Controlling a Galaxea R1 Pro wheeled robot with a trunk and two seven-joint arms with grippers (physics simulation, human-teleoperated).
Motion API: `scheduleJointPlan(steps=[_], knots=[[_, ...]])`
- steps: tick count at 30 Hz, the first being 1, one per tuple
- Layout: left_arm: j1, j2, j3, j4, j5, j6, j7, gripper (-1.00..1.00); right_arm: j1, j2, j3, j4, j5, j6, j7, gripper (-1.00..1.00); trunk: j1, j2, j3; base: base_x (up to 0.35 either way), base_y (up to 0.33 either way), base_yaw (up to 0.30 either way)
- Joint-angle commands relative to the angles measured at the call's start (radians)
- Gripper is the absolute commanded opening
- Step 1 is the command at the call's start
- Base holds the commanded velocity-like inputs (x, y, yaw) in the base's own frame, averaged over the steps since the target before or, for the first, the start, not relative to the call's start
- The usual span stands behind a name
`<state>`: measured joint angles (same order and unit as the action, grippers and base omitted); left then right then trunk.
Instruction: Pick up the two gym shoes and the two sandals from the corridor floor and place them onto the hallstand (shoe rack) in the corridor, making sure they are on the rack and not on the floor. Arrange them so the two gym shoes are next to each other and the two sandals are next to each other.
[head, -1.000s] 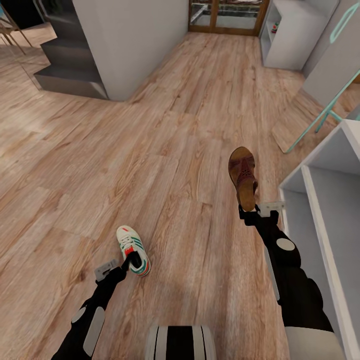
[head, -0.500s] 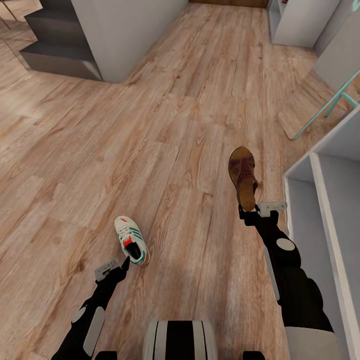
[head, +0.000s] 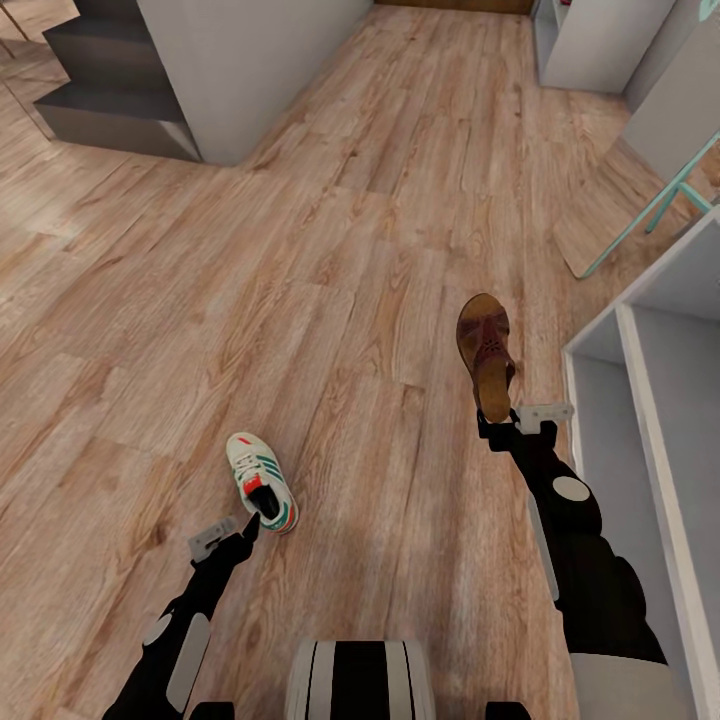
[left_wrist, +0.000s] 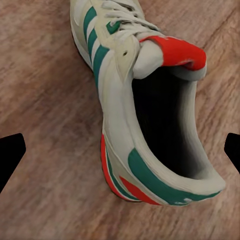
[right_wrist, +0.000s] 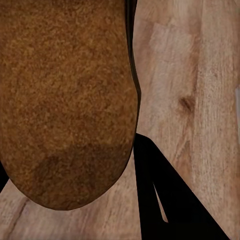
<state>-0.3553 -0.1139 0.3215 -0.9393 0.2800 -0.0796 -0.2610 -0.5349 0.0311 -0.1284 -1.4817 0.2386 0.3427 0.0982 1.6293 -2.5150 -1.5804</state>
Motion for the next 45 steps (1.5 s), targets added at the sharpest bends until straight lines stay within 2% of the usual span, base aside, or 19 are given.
scheduleJointPlan(steps=[1,39,41,45], knots=[[-0.001,-0.001,0.004,0.001,0.008,0.001,-0.009,1.00,0.000,0.001,-0.003,-0.002,0.007,0.005,0.009,-1.00,0.000,0.000,-0.001,0.058,-0.083,-0.004],[-0.001,0.000,0.005,0.000,0.009,0.001,-0.009,1.00,0.000,0.001,-0.004,-0.002,0.007,0.003,0.009,-1.00,0.000,0.000,-0.001,0.056,-0.021,0.000],[0.002,0.009,0.002,0.000,0.001,0.005,-0.007,1.00,-0.005,0.002,0.007,-0.003,0.006,0.005,0.009,-1.00,0.000,0.000,-0.001,0.000,0.000,0.000],[0.002,0.009,-0.001,-0.004,0.001,0.004,-0.006,1.00,-0.006,0.003,0.008,-0.002,0.005,0.005,0.009,-1.00,0.000,0.000,-0.001,0.000,0.000,0.000]])
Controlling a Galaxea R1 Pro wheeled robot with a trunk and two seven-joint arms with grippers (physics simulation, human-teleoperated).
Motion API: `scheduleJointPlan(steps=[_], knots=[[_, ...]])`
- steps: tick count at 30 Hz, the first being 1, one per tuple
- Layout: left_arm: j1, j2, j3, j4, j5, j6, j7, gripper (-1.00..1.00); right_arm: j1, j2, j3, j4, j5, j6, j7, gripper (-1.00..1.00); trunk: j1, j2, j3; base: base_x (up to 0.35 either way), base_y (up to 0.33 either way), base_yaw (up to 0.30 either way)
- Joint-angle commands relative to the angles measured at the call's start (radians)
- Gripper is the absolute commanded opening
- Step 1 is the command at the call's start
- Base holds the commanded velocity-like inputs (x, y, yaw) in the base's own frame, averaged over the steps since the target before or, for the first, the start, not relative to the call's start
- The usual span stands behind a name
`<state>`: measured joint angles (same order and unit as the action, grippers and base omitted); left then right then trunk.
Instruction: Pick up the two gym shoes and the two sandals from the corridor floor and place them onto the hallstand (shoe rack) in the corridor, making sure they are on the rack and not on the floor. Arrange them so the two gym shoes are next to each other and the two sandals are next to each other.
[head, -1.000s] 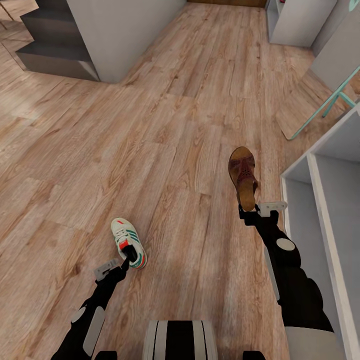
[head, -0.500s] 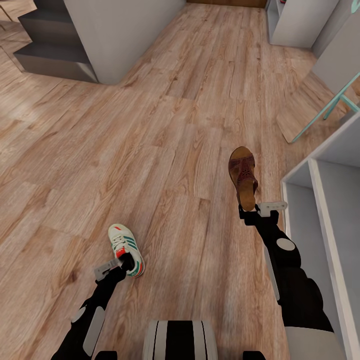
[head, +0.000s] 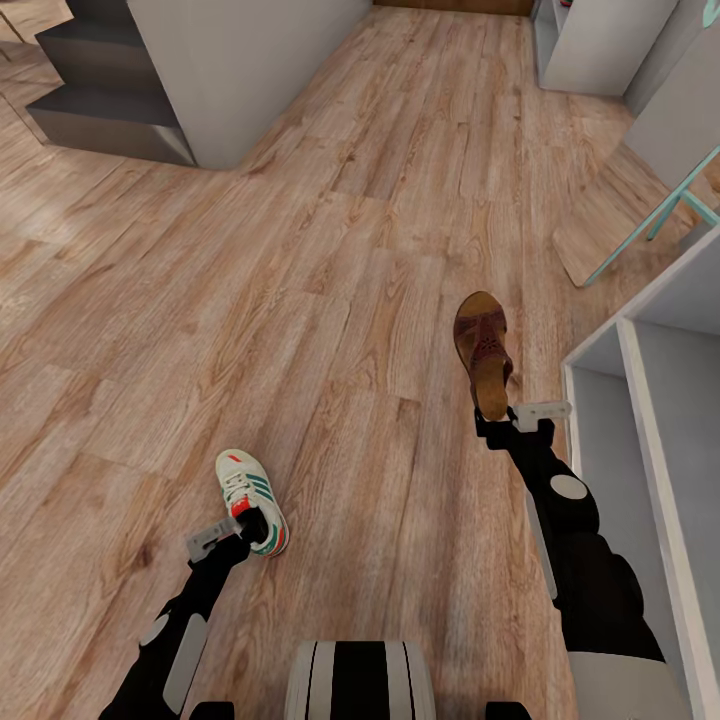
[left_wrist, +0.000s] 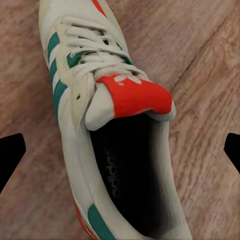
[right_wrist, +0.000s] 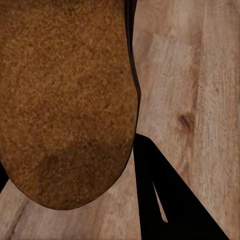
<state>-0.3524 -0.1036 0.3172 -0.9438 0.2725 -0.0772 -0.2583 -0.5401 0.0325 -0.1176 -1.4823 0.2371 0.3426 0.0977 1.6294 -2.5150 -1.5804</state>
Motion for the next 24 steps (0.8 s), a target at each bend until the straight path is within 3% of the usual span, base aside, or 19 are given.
scheduleJointPlan(steps=[1,24], knots=[[-0.001,-0.001,0.004,0.001,0.008,0.001,-0.009,1.00,-0.001,0.001,-0.002,-0.002,0.007,0.006,0.010,-1.00,0.000,0.000,-0.001,0.000,0.000,0.000],[0.000,0.007,0.003,0.000,0.007,0.001,-0.010,1.00,-0.001,0.001,0.003,-0.003,0.007,0.005,0.010,-1.00,0.000,0.000,-0.001,0.000,-0.022,0.000]])
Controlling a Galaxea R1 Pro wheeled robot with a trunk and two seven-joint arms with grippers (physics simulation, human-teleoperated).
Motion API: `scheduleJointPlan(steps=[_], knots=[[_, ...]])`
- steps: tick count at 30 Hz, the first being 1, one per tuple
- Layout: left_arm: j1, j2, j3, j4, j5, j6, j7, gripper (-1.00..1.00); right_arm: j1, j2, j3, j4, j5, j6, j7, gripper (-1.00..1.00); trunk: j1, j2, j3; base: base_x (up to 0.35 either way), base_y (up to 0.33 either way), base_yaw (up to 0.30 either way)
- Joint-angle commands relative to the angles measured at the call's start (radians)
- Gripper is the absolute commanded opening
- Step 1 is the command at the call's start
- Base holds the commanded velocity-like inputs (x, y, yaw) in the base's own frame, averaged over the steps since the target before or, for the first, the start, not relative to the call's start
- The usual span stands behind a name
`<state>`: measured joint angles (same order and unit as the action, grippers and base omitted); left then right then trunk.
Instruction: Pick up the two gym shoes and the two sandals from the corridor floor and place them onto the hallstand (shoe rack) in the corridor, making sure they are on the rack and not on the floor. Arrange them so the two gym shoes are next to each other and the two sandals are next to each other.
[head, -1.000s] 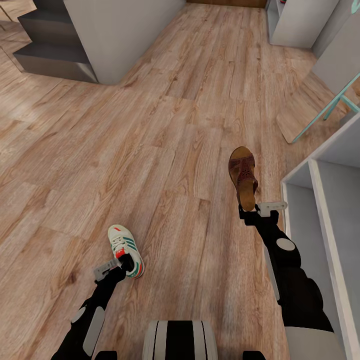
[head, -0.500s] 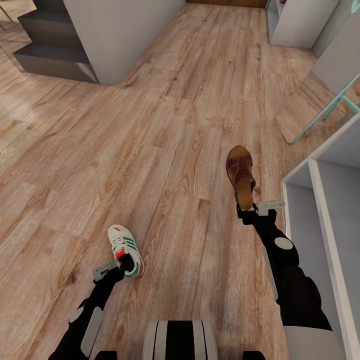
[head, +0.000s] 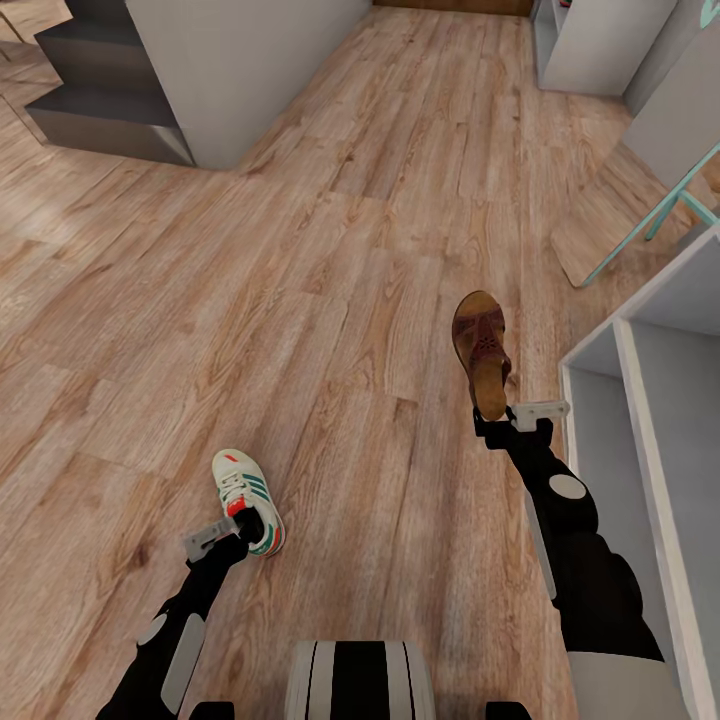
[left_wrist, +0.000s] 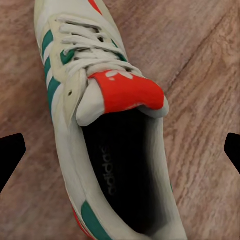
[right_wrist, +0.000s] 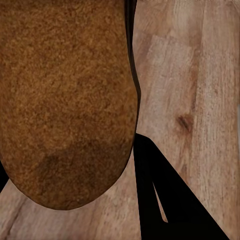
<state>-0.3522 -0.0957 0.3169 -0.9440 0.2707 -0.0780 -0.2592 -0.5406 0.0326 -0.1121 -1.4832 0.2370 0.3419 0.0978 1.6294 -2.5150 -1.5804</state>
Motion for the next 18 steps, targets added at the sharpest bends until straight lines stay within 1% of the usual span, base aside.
scheduleJointPlan(steps=[1,3,7,9,18], knots=[[-0.001,-0.001,0.004,0.001,0.008,0.001,-0.009,1.00,-0.001,0.001,-0.003,-0.002,0.007,0.006,0.010,-1.00,0.000,0.000,-0.001,0.000,-0.001,-0.025],[-0.001,-0.001,0.004,0.001,0.008,0.001,-0.008,1.00,0.000,0.001,-0.003,-0.002,0.007,0.006,0.010,-1.00,0.000,0.000,-0.001,0.000,0.000,-0.131],[-0.001,-0.001,0.004,0.001,0.008,0.001,-0.008,1.00,-0.001,0.001,-0.003,-0.002,0.007,0.006,0.010,-1.00,0.000,0.000,-0.001,0.000,0.000,-0.231],[-0.001,-0.001,0.004,0.001,0.008,0.001,-0.008,1.00,0.000,0.001,-0.003,-0.002,0.007,0.006,0.010,-1.00,0.000,0.000,-0.001,0.000,0.000,-0.118],[-0.001,-0.001,0.004,0.001,0.008,0.001,-0.008,1.00,-0.001,0.001,-0.003,-0.002,0.007,0.006,0.010,-1.00,0.000,0.000,-0.001,0.000,0.000,-0.015]])
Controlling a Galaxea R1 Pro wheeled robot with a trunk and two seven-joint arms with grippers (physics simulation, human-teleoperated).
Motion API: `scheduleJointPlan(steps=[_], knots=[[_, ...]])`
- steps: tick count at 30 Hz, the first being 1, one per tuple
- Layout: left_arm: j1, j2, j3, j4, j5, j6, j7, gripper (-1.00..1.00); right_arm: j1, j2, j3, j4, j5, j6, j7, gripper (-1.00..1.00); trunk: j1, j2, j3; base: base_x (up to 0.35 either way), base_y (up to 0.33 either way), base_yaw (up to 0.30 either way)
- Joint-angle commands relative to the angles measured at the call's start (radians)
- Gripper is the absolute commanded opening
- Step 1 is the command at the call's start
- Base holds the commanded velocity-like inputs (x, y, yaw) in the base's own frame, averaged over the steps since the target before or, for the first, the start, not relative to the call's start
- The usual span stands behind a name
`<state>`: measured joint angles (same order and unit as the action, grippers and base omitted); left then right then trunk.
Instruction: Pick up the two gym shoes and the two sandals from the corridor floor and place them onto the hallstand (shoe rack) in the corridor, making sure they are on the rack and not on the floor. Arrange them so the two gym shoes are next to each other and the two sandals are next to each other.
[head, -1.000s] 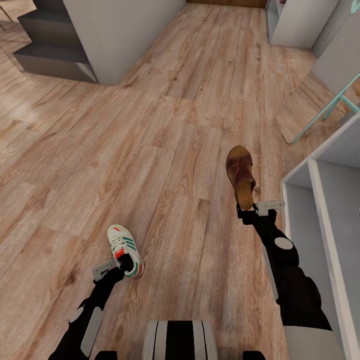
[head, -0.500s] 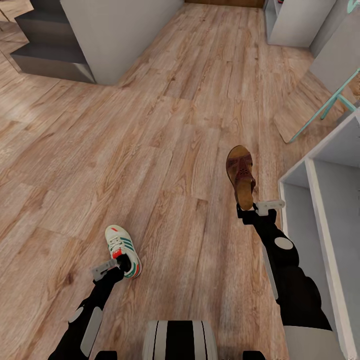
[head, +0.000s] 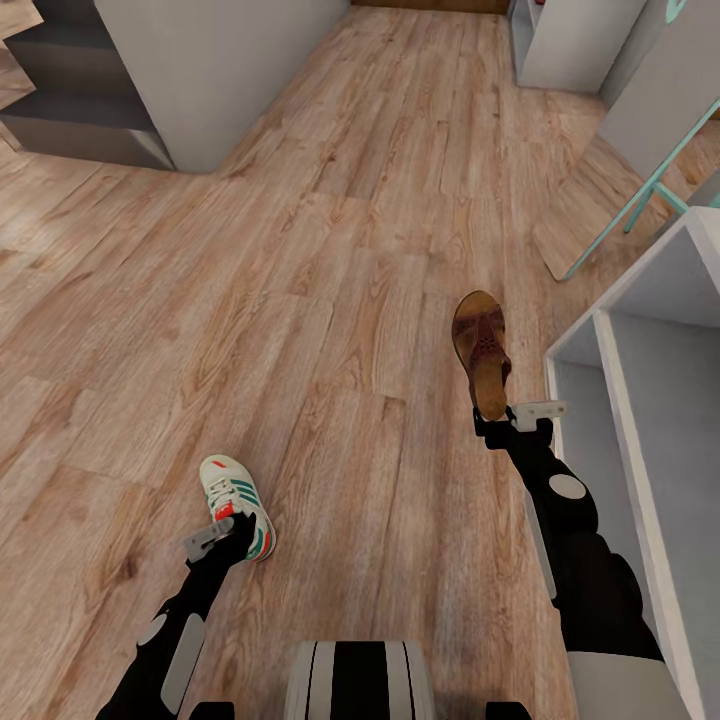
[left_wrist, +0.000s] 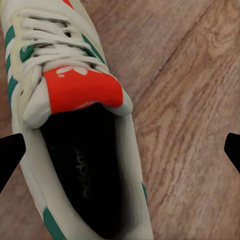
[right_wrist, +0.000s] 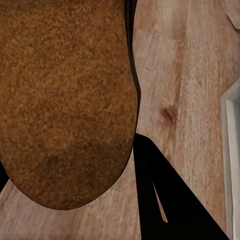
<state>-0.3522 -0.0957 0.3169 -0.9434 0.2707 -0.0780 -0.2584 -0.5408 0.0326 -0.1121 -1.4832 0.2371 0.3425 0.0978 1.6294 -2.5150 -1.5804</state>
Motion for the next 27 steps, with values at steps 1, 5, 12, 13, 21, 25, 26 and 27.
scheduleJointPlan(steps=[1,5,12,13,21,25,26,27], knots=[[-0.001,-0.001,0.004,0.001,0.008,0.001,-0.009,1.00,0.000,0.001,-0.003,-0.002,0.007,0.005,0.010,-1.00,0.000,0.000,-0.001,0.000,0.000,0.000],[-0.001,-0.001,0.004,0.001,0.008,0.001,-0.009,1.00,0.000,0.001,-0.003,-0.002,0.007,0.005,0.010,-1.00,0.000,0.000,-0.001,0.000,0.000,0.000],[-0.001,-0.001,0.004,0.000,0.008,0.001,-0.010,1.00,-0.001,0.001,-0.001,-0.002,0.007,0.005,0.010,-1.00,0.002,-0.001,-0.021,0.000,0.000,0.000],[-0.001,-0.001,0.004,0.000,0.008,0.001,-0.010,1.00,-0.001,0.001,-0.002,-0.002,0.007,0.005,0.010,-1.00,0.002,-0.001,-0.022,0.000,0.000,0.000],[-0.001,-0.001,0.004,0.000,0.008,0.002,-0.010,1.00,0.000,0.001,-0.002,-0.002,0.007,0.006,0.010,-1.00,0.002,-0.001,-0.029,0.000,0.000,0.000],[-0.001,-0.001,0.004,0.000,0.008,0.001,-0.010,1.00,0.000,0.001,-0.002,-0.002,0.007,0.006,0.010,-1.00,0.004,-0.002,-0.051,0.000,0.000,0.000],[-0.001,-0.001,0.004,0.000,0.008,0.002,-0.010,1.00,0.000,0.001,-0.002,-0.002,0.007,0.005,0.010,-1.00,0.004,-0.003,-0.056,0.000,0.000,0.000],[-0.001,-0.001,0.004,0.000,0.008,0.002,-0.010,1.00,-0.001,0.001,-0.002,-0.002,0.007,0.005,0.010,-1.00,0.005,-0.003,-0.062,0.000,0.000,0.000]])
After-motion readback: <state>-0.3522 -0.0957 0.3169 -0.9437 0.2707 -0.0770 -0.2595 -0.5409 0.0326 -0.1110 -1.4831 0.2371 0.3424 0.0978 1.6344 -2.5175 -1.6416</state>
